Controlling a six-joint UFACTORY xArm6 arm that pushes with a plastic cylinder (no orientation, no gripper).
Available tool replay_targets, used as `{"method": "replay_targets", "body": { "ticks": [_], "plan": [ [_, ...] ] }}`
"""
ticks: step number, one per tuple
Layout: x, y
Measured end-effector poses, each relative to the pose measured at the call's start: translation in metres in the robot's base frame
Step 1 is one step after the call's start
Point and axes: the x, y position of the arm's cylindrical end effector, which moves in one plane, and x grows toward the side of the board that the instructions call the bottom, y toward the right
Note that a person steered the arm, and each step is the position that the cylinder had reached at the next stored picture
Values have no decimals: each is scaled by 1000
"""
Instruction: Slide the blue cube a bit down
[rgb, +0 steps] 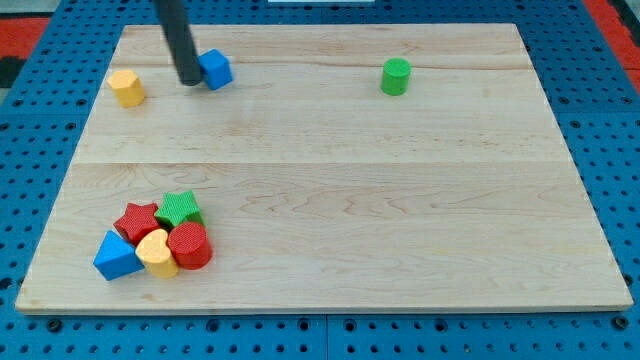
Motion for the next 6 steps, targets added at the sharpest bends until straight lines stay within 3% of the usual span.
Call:
{"method": "replay_targets", "body": {
  "ticks": [2, 3, 5, 6],
  "plan": [
    [-19, 60],
    [-22, 20],
    [-88, 63],
    [-77, 83]
  ]
}}
